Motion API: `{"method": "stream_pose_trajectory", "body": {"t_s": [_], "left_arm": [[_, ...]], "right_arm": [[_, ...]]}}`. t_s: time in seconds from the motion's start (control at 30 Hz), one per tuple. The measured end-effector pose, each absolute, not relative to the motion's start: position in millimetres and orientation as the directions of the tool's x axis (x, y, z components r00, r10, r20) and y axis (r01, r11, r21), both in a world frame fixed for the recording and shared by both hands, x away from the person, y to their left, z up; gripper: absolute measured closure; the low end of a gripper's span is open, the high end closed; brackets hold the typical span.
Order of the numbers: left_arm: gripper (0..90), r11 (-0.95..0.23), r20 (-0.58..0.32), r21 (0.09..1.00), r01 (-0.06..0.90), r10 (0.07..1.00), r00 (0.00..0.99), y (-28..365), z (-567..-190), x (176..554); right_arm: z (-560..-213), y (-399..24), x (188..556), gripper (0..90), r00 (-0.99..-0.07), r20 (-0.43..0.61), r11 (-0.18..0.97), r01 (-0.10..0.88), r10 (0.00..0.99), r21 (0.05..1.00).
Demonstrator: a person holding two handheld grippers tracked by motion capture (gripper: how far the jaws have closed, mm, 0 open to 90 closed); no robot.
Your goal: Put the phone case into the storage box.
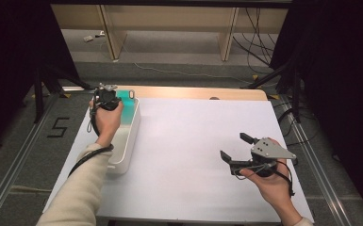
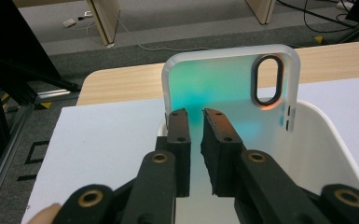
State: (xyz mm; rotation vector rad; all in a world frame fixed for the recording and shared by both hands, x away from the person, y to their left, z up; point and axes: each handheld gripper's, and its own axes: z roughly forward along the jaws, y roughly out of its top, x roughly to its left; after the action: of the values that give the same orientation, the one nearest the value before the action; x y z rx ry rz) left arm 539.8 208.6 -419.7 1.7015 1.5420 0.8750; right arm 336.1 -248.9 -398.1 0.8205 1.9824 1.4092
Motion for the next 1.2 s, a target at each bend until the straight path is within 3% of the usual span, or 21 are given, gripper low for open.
{"method": "stream_pose_trajectory", "body": {"t_s": [0.17, 0.4, 1.2], "left_arm": [[77.5, -0.079, 0.038, 0.843, 0.532, 0.995, 0.088, 207.8, -416.4, 536.6], [66.6, -0.085, 0.027, 0.867, 0.492, 0.992, 0.125, 206.4, -407.3, 528.3], [15.1, -0.084, -0.045, 0.879, 0.470, 0.966, 0.256, 208.7, -391.2, 506.1]], "right_arm": [[-398.2, -248.3, 335.3, 11.3, -0.657, -0.073, 0.245, 0.174, 0.750, 0.954], [-397.7, -248.7, 335.4, 11.3, -0.650, -0.089, 0.255, 0.166, 0.755, 0.953], [-397.7, -249.4, 336.4, 11.3, -0.646, -0.096, 0.256, 0.158, 0.757, 0.954]]}}
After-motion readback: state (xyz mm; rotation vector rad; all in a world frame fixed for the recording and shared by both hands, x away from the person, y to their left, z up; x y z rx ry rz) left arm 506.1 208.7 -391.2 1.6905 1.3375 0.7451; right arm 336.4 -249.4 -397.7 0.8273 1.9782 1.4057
